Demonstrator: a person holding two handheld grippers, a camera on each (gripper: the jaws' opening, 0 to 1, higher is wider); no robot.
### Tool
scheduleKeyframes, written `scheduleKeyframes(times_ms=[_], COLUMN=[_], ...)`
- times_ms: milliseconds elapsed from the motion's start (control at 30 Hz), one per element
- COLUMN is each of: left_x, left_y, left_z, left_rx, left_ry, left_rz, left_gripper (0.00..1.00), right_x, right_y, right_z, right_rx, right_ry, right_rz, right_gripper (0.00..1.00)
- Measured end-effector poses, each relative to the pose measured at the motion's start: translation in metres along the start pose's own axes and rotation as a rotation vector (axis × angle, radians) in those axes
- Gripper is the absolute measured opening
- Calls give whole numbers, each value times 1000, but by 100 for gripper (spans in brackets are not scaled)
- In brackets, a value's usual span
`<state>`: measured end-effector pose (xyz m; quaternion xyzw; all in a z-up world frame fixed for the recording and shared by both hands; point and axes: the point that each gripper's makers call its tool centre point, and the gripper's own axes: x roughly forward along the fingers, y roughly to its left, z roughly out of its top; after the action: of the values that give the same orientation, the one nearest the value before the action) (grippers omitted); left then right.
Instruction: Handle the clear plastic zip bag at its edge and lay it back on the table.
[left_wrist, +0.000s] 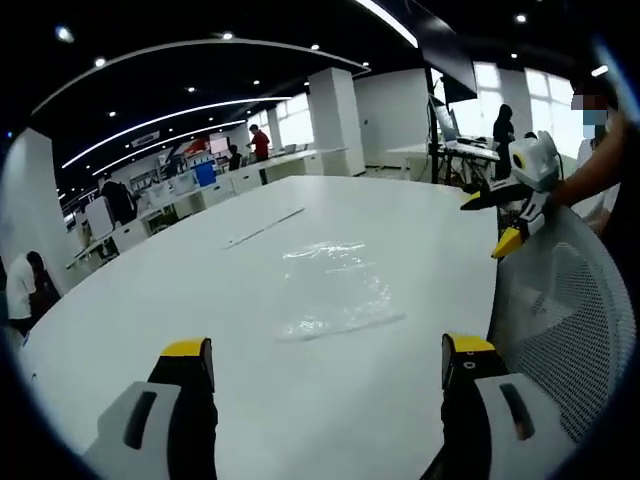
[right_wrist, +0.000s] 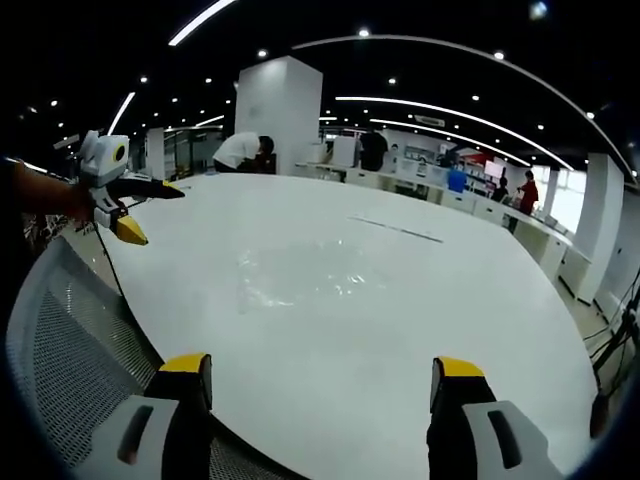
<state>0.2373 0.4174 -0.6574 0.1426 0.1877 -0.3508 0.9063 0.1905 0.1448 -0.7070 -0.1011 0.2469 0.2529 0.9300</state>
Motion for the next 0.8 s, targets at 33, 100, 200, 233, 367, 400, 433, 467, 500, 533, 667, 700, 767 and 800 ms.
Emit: scheduleKeyframes(times_ms=[33, 100, 200, 233, 367, 400, 433, 467, 500, 533, 667, 700, 767, 800], left_x=[0, 1, 3, 5, 8, 10, 11, 12, 14, 15, 20, 22, 24, 26], left_y=[2, 6, 12, 14, 18, 19, 20, 21, 22, 22, 25, 26, 27, 27], left_z=[1, 4, 6, 7, 10, 11, 12, 13, 14, 15, 18, 20, 22, 22], left_rx=[4, 13, 38, 46, 69, 79, 89, 95, 103, 107, 144, 146, 149, 155], left_ry=[-1, -3, -3, 0, 4, 7, 7, 7, 8, 8, 17, 16, 17, 17], left_rz=[1, 1, -3, -7, -24, -31, -37, -42, -49, -54, -70, -74, -80, -83], left_gripper=[94, 94, 93, 93, 92, 92, 92, 92, 92, 91, 90, 90, 90, 90], right_x=[0, 0, 0, 0, 0, 0, 0, 0, 0, 0, 0, 0, 0, 0], right_y=[0, 1, 1, 1, 1, 2, 1, 1, 1, 2, 1, 1, 1, 1], right_z=[0, 0, 0, 0, 0, 0, 0, -1, -1, -1, -1, -1, -1, -1], right_rx=[-1, -1, -1, -3, -3, -3, -4, -4, -4, -5, -7, -6, -9, -8], right_ry=[1, 3, 3, 5, 7, 8, 8, 9, 11, 11, 13, 14, 15, 15], right_rz=[1, 0, 0, 0, 0, 0, -1, -1, 0, 0, 0, -1, -2, -2], right_gripper=[91, 90, 90, 90, 90, 90, 90, 90, 90, 90, 90, 90, 91, 91])
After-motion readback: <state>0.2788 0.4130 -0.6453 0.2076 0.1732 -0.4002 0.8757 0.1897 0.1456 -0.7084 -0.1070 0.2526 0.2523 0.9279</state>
